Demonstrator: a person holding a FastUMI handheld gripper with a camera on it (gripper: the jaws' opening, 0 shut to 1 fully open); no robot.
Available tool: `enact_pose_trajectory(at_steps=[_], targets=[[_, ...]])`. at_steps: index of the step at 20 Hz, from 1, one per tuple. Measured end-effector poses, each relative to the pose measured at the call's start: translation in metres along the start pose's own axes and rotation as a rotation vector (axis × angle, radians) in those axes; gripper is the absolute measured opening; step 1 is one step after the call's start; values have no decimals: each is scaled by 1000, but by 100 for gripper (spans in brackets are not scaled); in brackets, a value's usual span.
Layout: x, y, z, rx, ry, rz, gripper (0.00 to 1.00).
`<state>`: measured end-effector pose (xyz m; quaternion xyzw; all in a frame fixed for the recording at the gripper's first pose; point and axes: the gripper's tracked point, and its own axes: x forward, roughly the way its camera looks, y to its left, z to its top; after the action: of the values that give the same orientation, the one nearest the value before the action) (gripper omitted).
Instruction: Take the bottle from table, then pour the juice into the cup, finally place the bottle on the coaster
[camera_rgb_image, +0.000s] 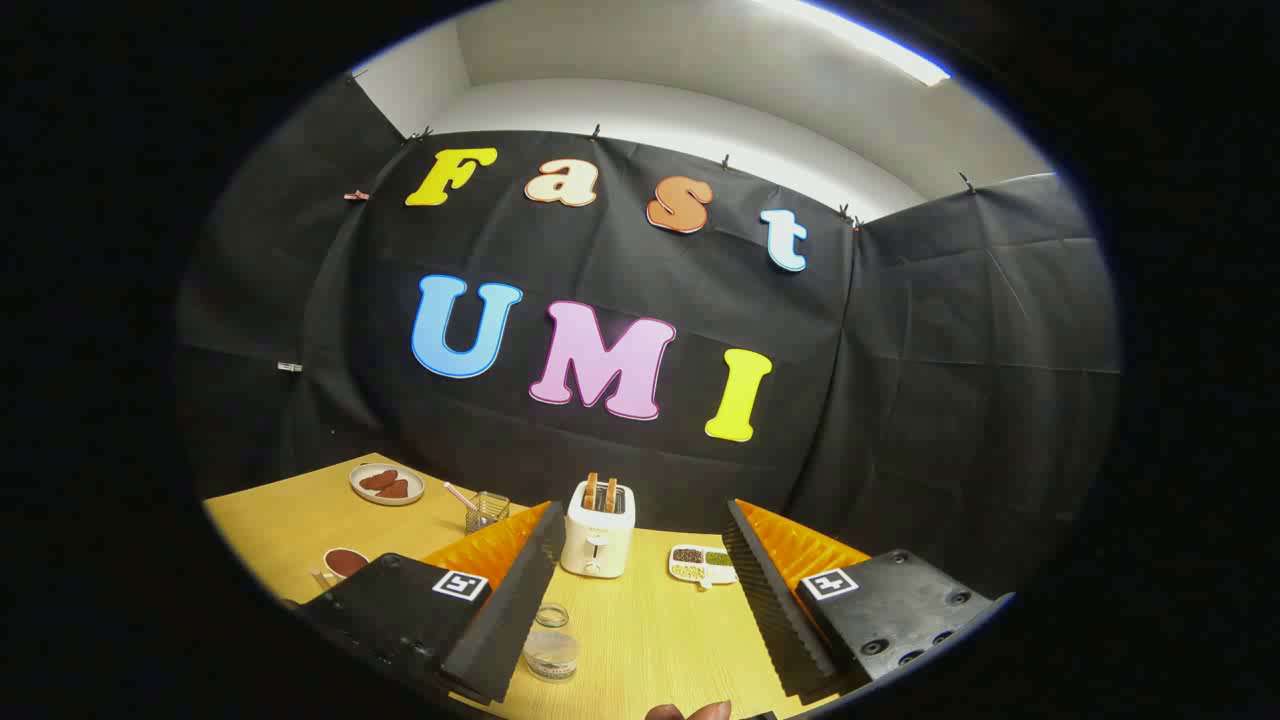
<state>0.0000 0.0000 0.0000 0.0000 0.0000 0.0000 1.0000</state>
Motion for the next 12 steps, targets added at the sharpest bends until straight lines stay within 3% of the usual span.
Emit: enact_pose_trajectory(at_steps=[12], targets=[[-1,8,-5,9,-2,26,97]])
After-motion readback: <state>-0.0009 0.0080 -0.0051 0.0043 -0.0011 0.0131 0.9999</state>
